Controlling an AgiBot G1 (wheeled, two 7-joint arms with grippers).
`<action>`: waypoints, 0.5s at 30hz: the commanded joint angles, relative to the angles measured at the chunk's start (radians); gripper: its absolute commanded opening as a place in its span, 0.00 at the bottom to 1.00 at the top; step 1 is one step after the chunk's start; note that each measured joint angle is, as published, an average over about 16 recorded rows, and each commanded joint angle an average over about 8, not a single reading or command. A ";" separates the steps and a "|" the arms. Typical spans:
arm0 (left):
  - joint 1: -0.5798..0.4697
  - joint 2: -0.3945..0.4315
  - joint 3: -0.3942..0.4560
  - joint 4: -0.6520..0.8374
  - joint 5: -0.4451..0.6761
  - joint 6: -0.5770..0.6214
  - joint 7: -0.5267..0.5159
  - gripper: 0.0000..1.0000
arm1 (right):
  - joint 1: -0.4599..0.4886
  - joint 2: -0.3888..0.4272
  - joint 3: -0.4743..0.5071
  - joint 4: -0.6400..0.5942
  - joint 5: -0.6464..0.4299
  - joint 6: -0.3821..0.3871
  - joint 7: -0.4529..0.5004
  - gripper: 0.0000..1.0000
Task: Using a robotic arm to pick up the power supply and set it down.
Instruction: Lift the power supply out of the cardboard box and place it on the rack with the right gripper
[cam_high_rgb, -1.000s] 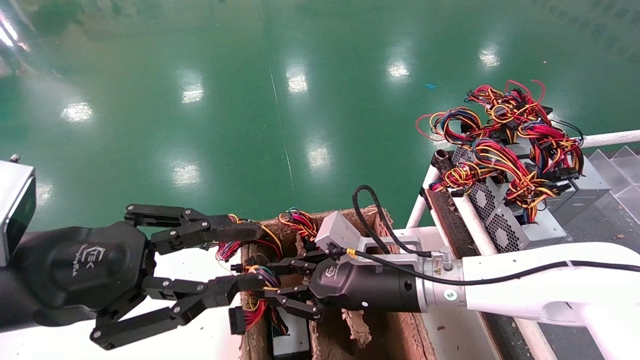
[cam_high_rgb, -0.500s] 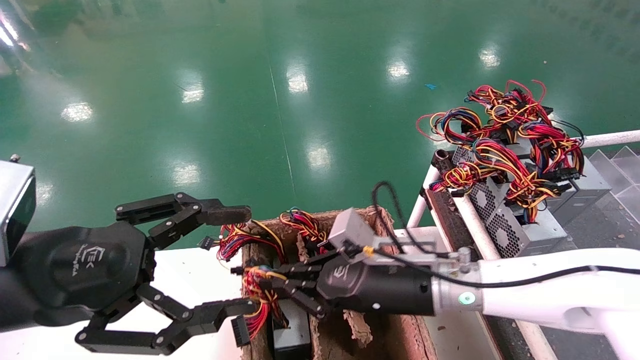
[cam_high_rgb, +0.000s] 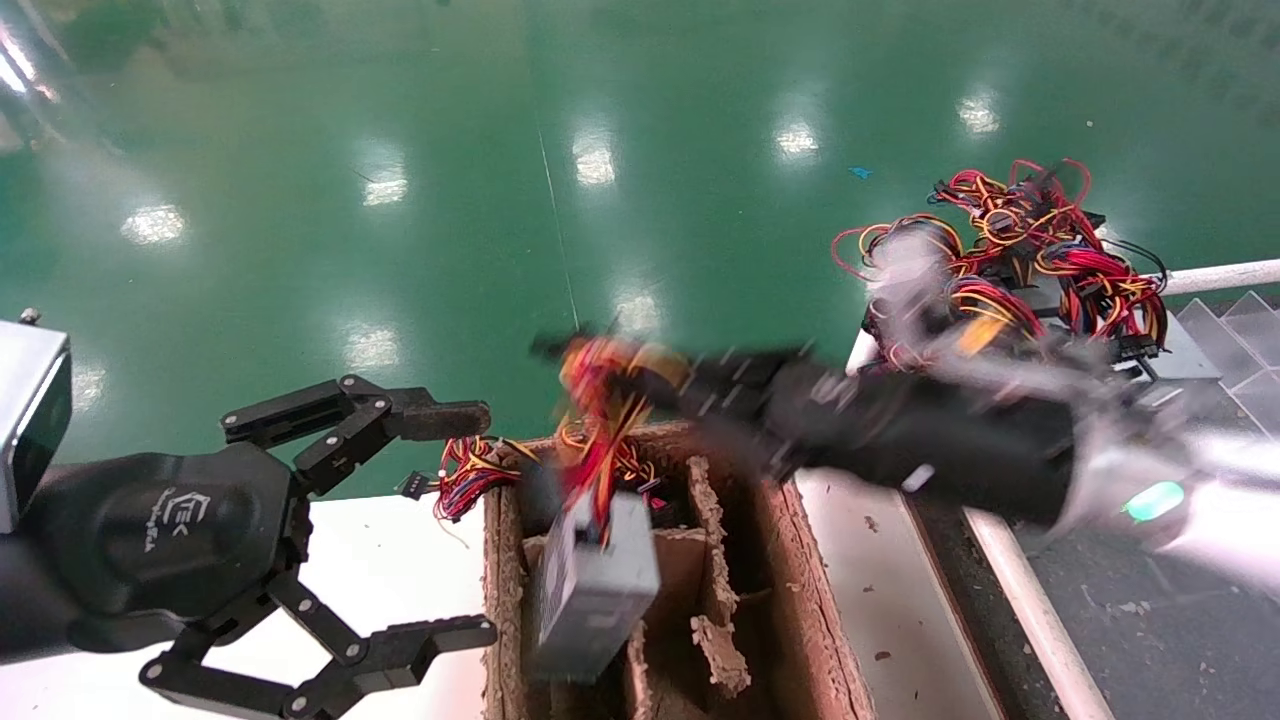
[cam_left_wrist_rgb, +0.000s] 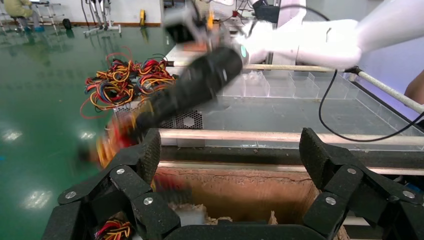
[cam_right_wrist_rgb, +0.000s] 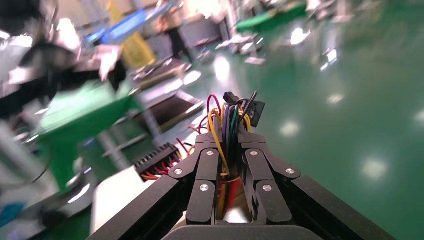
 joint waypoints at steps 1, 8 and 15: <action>0.000 0.000 0.000 0.000 0.000 0.000 0.000 1.00 | 0.015 0.024 0.024 -0.002 0.030 -0.005 0.013 0.00; 0.000 0.000 0.000 0.000 0.000 0.000 0.000 1.00 | 0.168 0.116 0.093 -0.057 0.091 -0.046 0.042 0.00; 0.000 0.000 0.000 0.000 0.000 0.000 0.000 1.00 | 0.396 0.246 0.123 -0.173 0.046 -0.075 0.033 0.00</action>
